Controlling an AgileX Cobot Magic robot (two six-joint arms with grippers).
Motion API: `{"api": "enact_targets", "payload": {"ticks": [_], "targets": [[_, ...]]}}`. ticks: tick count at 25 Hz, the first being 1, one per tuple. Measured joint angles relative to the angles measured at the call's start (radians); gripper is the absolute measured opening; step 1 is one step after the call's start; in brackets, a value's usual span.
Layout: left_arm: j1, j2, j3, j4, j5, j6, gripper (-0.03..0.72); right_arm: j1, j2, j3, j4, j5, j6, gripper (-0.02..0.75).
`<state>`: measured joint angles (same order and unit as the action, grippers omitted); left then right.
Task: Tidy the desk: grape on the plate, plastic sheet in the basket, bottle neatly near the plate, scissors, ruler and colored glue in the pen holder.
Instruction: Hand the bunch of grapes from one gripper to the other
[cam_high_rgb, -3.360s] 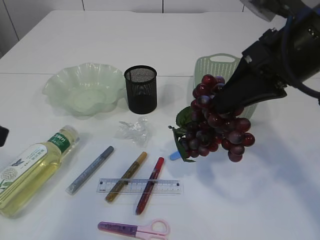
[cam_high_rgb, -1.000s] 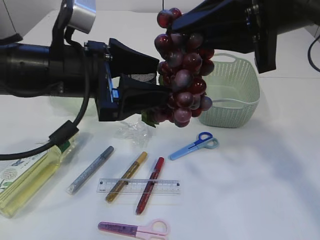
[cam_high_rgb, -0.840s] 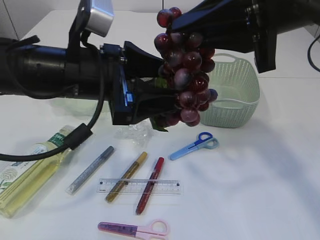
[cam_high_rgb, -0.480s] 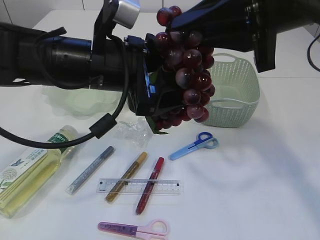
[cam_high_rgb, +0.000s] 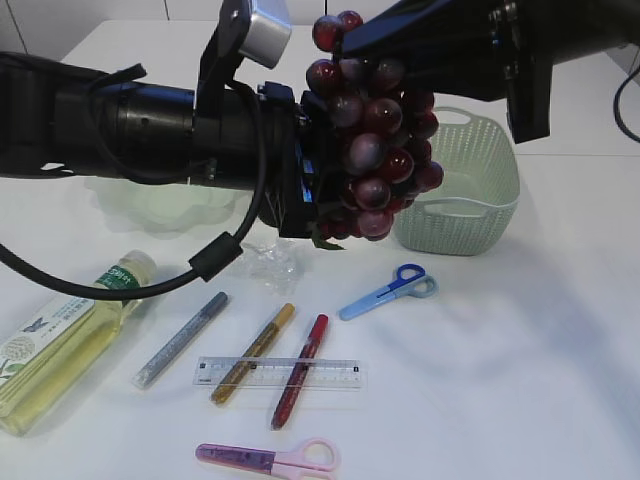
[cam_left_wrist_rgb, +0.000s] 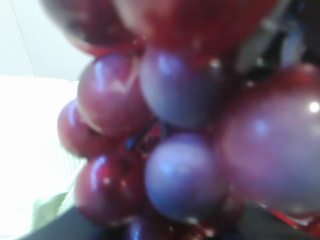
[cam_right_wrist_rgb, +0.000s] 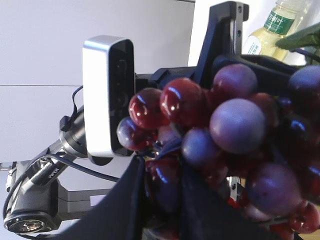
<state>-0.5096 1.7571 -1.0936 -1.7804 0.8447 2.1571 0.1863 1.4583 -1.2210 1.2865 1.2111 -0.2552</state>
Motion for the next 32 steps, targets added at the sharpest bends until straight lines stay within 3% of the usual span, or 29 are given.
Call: {"api": "enact_targets", "payload": {"ticks": [4, 26, 32], "targets": [[0.0, 0.0, 0.0, 0.0, -0.002, -0.02, 0.218, 0.0, 0.0, 0.0, 0.0, 0.0, 0.0, 0.147], [0.0, 0.0, 0.0, 0.0, -0.016, -0.08, 0.15, 0.0, 0.0, 0.0, 0.0, -0.002, 0.0, 0.169], [0.0, 0.0, 0.0, 0.0, -0.022, -0.104, 0.146, 0.0, 0.0, 0.0, 0.002, -0.002, 0.0, 0.264]]}}
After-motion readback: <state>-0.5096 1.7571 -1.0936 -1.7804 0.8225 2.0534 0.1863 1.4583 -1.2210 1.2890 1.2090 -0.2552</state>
